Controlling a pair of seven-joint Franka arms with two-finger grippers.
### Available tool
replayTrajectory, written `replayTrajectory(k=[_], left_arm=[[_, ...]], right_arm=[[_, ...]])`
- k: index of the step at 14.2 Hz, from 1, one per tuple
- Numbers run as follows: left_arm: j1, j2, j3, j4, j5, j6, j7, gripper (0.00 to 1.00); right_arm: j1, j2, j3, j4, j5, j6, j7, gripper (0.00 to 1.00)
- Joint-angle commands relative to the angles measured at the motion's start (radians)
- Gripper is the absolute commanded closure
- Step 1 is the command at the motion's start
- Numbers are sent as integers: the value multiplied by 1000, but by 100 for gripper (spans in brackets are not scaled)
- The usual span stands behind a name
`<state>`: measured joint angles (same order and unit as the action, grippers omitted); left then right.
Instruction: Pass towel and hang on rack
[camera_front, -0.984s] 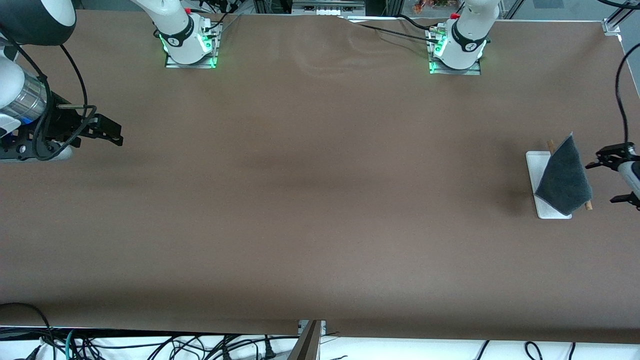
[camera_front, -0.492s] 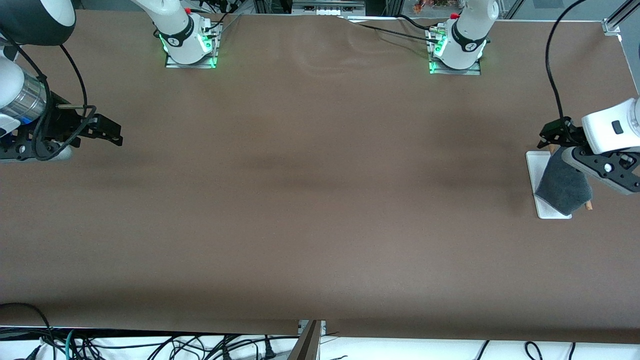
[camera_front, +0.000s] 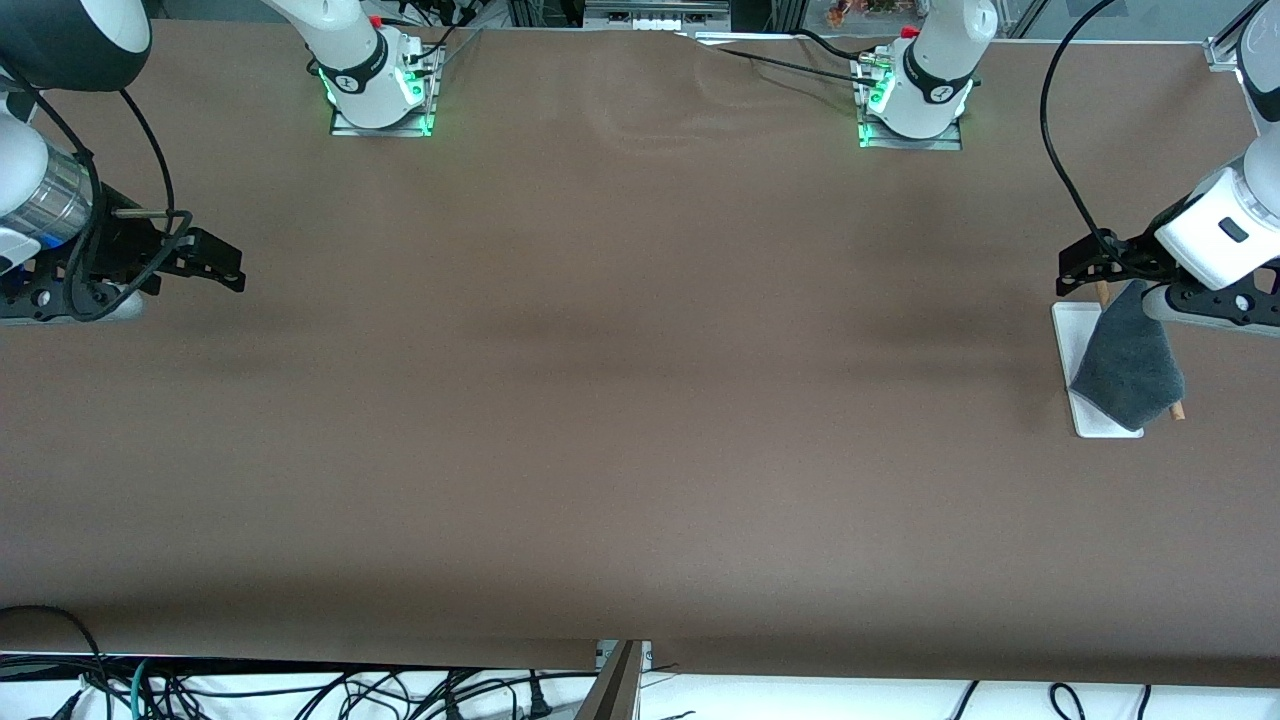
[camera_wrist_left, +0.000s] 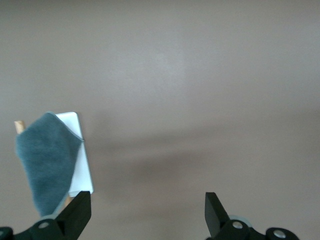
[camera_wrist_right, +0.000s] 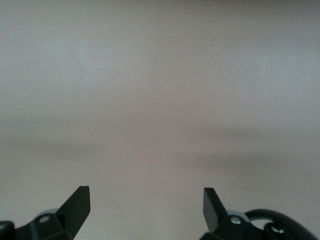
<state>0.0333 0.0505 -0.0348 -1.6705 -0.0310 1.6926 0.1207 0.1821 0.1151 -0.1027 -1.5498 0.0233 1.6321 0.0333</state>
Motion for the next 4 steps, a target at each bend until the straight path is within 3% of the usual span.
replayTrajectory(k=[1, 4], left_arm=[[-32, -47, 30, -60, -27, 30, -22, 0], [-33, -55, 30, -69, -23, 30, -23, 0]], right_arm=[[-9, 2, 8, 14, -13, -15, 0, 0], [-9, 2, 8, 14, -13, -15, 0, 0]])
